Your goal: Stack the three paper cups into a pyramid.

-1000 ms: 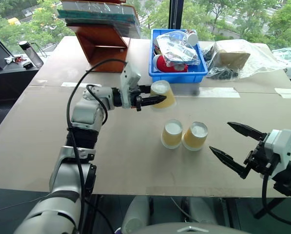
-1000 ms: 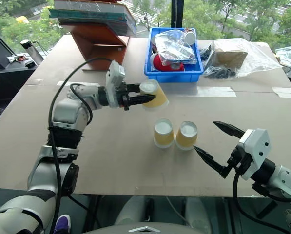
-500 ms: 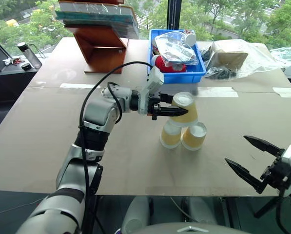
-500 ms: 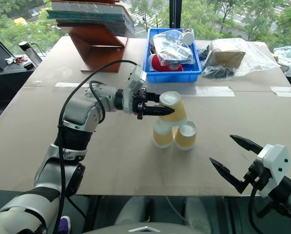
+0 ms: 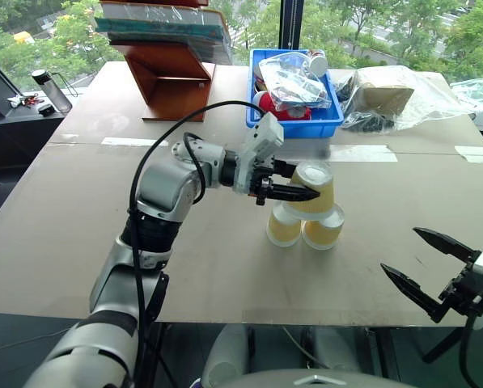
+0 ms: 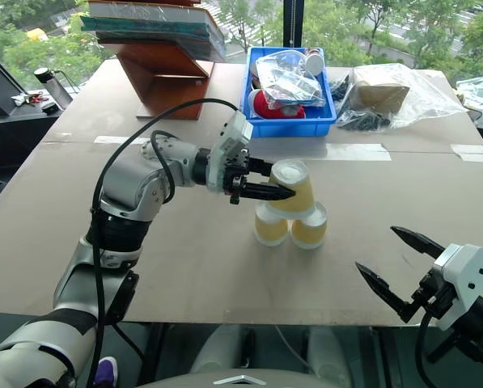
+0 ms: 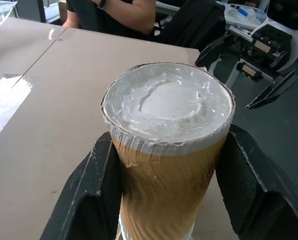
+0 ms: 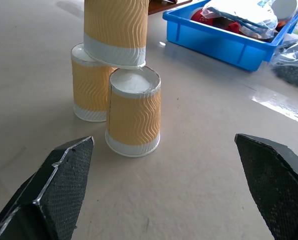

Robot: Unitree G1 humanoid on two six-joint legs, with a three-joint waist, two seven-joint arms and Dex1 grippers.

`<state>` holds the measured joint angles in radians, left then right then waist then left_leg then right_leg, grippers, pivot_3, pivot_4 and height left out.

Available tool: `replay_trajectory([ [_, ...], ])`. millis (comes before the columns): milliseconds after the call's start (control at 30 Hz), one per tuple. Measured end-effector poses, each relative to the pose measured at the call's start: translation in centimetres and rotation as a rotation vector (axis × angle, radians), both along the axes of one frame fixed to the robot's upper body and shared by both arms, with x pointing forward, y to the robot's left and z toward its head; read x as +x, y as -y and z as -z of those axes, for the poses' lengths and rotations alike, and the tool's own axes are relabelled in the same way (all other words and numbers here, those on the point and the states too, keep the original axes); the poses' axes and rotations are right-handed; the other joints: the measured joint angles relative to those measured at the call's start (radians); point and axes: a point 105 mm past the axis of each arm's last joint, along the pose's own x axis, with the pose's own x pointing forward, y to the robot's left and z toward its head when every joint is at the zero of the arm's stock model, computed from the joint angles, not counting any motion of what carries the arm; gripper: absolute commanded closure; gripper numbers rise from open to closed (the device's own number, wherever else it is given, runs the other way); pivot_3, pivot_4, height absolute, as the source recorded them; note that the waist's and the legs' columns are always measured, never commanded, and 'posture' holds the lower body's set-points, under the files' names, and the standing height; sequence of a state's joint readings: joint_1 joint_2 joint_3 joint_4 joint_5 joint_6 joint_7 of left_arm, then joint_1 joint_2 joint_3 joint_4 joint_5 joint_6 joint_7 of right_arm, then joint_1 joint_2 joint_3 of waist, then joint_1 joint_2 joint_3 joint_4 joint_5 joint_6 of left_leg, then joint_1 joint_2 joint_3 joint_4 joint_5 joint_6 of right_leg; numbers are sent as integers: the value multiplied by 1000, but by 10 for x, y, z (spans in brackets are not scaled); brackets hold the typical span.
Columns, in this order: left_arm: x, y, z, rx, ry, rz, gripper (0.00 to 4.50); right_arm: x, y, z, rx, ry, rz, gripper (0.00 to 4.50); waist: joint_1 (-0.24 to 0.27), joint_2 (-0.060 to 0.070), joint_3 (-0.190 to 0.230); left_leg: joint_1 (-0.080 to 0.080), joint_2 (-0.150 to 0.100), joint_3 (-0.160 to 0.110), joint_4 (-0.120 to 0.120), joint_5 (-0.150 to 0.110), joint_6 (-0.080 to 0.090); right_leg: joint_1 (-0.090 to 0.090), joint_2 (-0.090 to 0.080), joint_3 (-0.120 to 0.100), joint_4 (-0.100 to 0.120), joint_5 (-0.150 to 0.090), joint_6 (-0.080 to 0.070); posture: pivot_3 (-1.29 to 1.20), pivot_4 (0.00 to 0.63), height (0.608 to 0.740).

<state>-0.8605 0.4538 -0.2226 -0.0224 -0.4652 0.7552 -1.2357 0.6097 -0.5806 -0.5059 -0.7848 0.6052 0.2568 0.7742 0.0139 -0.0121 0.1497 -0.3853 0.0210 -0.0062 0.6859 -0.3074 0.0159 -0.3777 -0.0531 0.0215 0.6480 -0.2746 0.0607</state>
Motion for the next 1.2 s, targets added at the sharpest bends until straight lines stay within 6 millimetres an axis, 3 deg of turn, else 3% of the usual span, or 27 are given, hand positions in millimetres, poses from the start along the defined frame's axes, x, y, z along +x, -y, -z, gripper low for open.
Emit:
replay_trajectory([
  [300,-3,2,3,39,11,2,2040,1,-3,1,11,-3,-3,0,-1,0,0,0,0,0,0,0,0,0,0,0,0,0,0,0,150,740],
  [467,-2,4,4,37,30,-17,265,2,-6,-2,7,11,-12,0,0,0,0,0,0,0,0,0,0,0,0,0,0,0,0,0,150,740],
  [600,-6,-1,-7,7,35,-22,265,3,-9,-3,9,13,-26,0,-2,0,0,0,0,0,0,0,0,0,0,0,0,0,0,0,150,740],
  [767,-10,-30,-23,-24,26,-76,265,7,-9,-3,-1,9,-55,0,-6,0,0,1,1,1,0,0,0,0,0,1,0,0,0,0,150,740],
  [1033,-20,-94,-16,-87,-16,-321,265,17,8,6,6,-48,-96,0,-1,0,0,1,1,0,0,0,0,0,-1,0,0,0,0,0,150,740],
  [1133,-28,-114,-2,-118,-37,-439,265,20,23,12,-2,-88,-96,0,-1,0,0,1,2,1,0,0,0,1,-2,1,0,0,0,0,150,740],
  [1200,-35,-125,17,-119,-77,-528,265,20,35,17,-7,-115,-86,0,1,0,0,1,2,0,-1,0,0,1,-2,1,0,0,0,0,150,740],
])
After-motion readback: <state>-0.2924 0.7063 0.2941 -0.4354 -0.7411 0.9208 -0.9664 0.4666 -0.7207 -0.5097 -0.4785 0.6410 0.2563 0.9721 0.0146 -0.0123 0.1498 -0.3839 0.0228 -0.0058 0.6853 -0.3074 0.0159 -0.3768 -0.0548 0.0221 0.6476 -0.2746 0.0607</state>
